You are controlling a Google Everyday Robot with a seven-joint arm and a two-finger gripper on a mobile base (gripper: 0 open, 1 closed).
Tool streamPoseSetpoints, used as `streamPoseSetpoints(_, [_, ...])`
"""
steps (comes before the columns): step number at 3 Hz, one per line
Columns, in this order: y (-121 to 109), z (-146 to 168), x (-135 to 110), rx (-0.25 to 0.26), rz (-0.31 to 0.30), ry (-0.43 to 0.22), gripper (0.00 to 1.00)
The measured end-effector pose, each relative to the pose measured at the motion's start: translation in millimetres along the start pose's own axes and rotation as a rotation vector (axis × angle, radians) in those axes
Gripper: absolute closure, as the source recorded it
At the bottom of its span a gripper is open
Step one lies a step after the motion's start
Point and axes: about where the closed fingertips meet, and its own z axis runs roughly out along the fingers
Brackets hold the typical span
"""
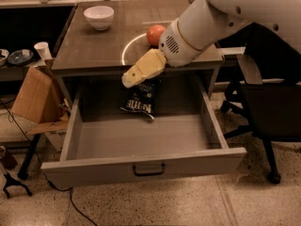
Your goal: Pick blue chip bag from top drawer and place on counter
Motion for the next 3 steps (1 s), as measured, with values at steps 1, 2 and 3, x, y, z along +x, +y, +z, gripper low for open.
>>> streamPoseSetpoints(1, [12.0,34.0,-2.5,0.015,0.001,0.034,0.0])
streamPoseSetpoints(2, [18.4,114.6,3.9,0.03,0.058,0.083,0.0])
streamPoseSetpoints(3, [14.3,160.4,5.9,0.069,0.136,0.098,0.0])
